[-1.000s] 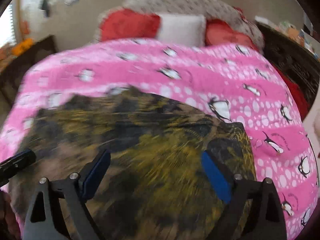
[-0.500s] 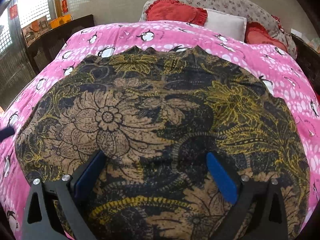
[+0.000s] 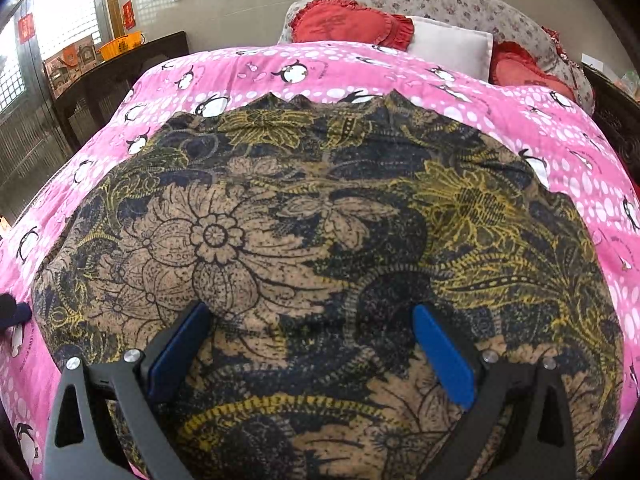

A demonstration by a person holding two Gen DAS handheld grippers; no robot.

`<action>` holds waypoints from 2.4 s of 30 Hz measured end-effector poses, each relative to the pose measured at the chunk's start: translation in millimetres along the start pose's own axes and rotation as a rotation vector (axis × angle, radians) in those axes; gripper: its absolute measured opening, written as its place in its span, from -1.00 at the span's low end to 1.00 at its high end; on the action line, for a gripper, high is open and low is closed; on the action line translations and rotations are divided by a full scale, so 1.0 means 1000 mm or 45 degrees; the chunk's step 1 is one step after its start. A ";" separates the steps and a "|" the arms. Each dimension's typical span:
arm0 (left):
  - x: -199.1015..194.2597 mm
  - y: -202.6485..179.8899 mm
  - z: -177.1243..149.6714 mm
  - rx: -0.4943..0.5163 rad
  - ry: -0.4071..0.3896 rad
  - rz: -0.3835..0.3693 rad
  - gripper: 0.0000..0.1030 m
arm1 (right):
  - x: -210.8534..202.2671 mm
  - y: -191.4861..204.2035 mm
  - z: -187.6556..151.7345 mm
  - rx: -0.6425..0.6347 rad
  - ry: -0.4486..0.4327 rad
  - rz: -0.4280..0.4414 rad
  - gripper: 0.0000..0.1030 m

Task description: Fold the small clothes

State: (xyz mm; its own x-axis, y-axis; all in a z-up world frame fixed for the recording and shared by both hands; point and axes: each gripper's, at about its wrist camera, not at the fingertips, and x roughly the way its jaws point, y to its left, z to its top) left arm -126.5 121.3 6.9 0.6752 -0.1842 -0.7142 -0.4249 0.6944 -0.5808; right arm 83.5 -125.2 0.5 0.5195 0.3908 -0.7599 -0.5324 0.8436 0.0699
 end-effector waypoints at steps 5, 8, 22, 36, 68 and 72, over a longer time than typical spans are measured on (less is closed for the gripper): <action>0.021 -0.002 0.009 -0.055 0.106 -0.237 -0.02 | 0.000 0.000 0.000 -0.002 0.000 -0.003 0.99; 0.026 0.001 0.012 -0.146 0.140 -0.366 -0.02 | -0.001 0.000 0.000 -0.004 -0.001 -0.006 0.99; 0.037 -0.008 0.022 -0.174 0.224 -0.467 -0.29 | -0.002 0.001 0.000 -0.005 -0.004 -0.013 0.99; 0.024 0.005 0.020 -0.029 0.018 -0.159 -1.00 | -0.001 0.003 0.000 -0.013 0.011 -0.029 0.99; -0.011 -0.110 -0.001 0.842 -0.363 -0.260 -1.00 | 0.145 0.185 0.212 -0.336 0.766 0.026 0.01; -0.013 -0.113 0.001 0.830 -0.353 -0.264 -1.00 | 0.136 0.178 0.214 -0.332 0.737 0.015 -0.72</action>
State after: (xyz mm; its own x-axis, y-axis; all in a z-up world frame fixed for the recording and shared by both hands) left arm -87.0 45.7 82.6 0.8672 -0.2337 -0.4397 0.1143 0.9529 -0.2810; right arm 202.5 156.6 47.9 0.1060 0.0754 -0.9915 -0.7193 0.6943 -0.0241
